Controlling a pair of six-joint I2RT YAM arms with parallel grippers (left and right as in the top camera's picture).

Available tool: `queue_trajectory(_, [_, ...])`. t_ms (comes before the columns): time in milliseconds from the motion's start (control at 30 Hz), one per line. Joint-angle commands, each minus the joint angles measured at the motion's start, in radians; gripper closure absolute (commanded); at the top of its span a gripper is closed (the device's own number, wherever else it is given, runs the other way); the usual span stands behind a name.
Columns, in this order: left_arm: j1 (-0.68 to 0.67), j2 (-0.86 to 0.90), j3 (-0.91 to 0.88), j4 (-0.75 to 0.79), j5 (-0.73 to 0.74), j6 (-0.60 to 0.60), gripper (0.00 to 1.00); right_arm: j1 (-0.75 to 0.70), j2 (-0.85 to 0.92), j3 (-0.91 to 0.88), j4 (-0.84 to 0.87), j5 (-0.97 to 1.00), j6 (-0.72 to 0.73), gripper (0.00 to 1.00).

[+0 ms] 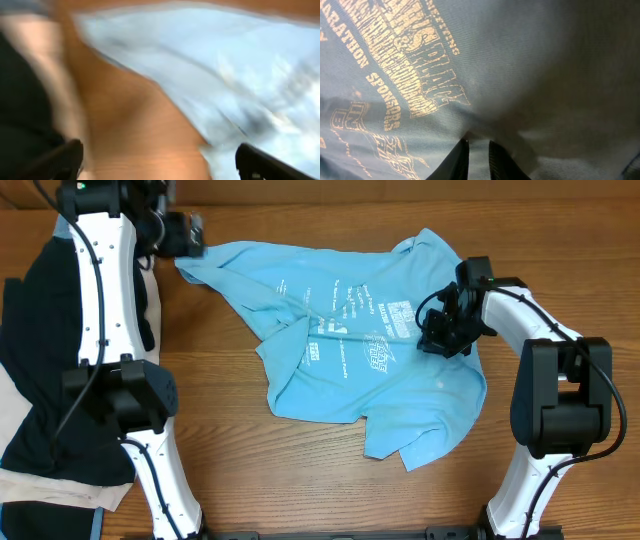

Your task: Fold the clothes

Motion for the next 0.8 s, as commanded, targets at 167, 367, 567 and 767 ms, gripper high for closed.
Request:
queue_trajectory(167, [-0.215, 0.015, -0.158, -0.095, 0.232, 0.29, 0.0, -0.003, 0.026, -0.009, -0.009, 0.057, -0.027, 0.76])
queue_trajectory(367, [-0.317, 0.015, -0.338, 0.074, 0.078, 0.19, 0.0, -0.003, 0.026, -0.009, -0.015, 0.058, -0.031, 0.75])
queue_trajectory(567, [-0.306, 0.015, -0.455, 0.137, 0.001, 0.132, 0.01, -0.003, 0.026, -0.009, -0.015, 0.058, -0.032, 0.75])
queue_trajectory(767, [-0.275, 0.015, -0.546, 0.214, -0.026, 0.096, 0.04, -0.003, 0.026, -0.009, -0.016, 0.057, -0.031, 0.75])
